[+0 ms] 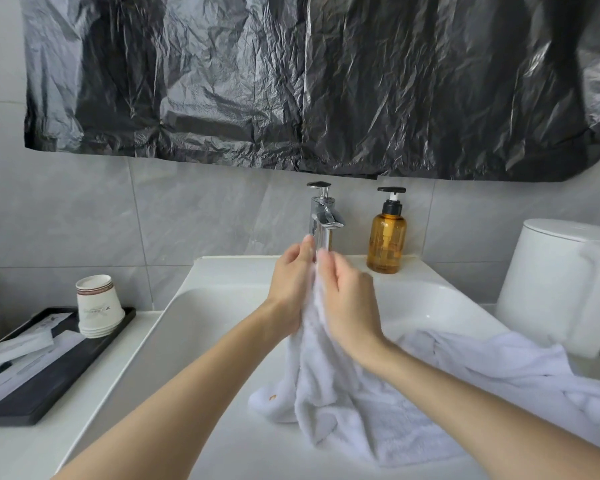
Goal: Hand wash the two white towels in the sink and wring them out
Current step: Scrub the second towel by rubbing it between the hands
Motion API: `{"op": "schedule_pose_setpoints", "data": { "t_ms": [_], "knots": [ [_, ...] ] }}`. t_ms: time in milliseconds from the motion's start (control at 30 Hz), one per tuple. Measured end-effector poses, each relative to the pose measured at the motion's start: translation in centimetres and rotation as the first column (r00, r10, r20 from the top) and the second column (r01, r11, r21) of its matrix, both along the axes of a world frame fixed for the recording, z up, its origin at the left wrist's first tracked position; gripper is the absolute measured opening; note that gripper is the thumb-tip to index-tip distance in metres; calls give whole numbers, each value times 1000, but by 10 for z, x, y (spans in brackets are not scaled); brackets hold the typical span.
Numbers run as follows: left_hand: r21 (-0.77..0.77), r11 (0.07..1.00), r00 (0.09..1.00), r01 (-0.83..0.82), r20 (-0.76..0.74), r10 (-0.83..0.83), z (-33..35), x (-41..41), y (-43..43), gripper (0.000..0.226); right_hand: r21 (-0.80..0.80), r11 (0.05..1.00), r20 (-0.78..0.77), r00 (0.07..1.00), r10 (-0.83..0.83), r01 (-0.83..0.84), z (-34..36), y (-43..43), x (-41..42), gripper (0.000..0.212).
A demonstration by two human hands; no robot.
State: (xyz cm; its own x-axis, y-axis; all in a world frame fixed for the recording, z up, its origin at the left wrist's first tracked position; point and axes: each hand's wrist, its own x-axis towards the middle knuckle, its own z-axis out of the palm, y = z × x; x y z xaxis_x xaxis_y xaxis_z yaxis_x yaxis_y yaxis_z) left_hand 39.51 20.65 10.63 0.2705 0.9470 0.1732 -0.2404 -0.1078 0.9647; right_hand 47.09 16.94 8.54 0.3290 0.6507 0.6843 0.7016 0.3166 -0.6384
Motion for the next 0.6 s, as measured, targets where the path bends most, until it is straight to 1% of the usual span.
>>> {"op": "schedule_pose_setpoints", "data": {
  "t_ms": [33,67,133,167,200,267,300,367,400,433,500,533,600],
  "knots": [
    [0,1000,1000,-13,-1,13,1,-1,1,37,6,999,48,998,44,-44,-3,-4,-3,42],
    [-1,1000,1000,-17,1,17,1,-2,1,37,3,999,56,997,46,-46,-1,-3,-1,43],
    [-3,1000,1000,3,23,-2,1,-1,-1,37,-14,1000,-14,1000,-28,27,6,5,5,47],
    [-4,1000,999,2,32,-2,1,0,-2,38,-13,999,-10,999,-42,42,8,6,6,46],
    [-8,1000,999,-12,30,13,0,-1,-1,38,4,999,33,999,-37,37,7,3,3,43],
    [-19,999,999,-35,17,36,2,-3,2,36,1,1000,106,994,23,-23,4,-3,-4,38],
    [-29,999,999,-29,23,29,2,-3,2,36,-7,1000,108,994,24,-24,4,-1,-2,39],
    [-47,999,999,4,34,-2,1,-2,1,38,-46,998,20,999,-33,33,10,5,5,43],
    [-58,998,999,12,35,-10,1,-1,0,39,-47,998,29,998,-50,52,11,5,8,43],
    [-71,997,999,16,42,-13,0,-1,0,39,-25,999,63,998,-31,33,8,3,8,41],
    [-93,996,998,-2,55,7,2,-5,3,39,-58,997,139,989,51,-44,3,-8,-4,38],
    [-103,995,998,-16,55,21,3,-6,3,40,-67,997,166,985,52,-42,2,-8,-5,39],
    [-122,992,999,-31,38,35,4,-3,2,39,-70,997,17,1000,-17,18,10,4,3,46]
  ]
}}
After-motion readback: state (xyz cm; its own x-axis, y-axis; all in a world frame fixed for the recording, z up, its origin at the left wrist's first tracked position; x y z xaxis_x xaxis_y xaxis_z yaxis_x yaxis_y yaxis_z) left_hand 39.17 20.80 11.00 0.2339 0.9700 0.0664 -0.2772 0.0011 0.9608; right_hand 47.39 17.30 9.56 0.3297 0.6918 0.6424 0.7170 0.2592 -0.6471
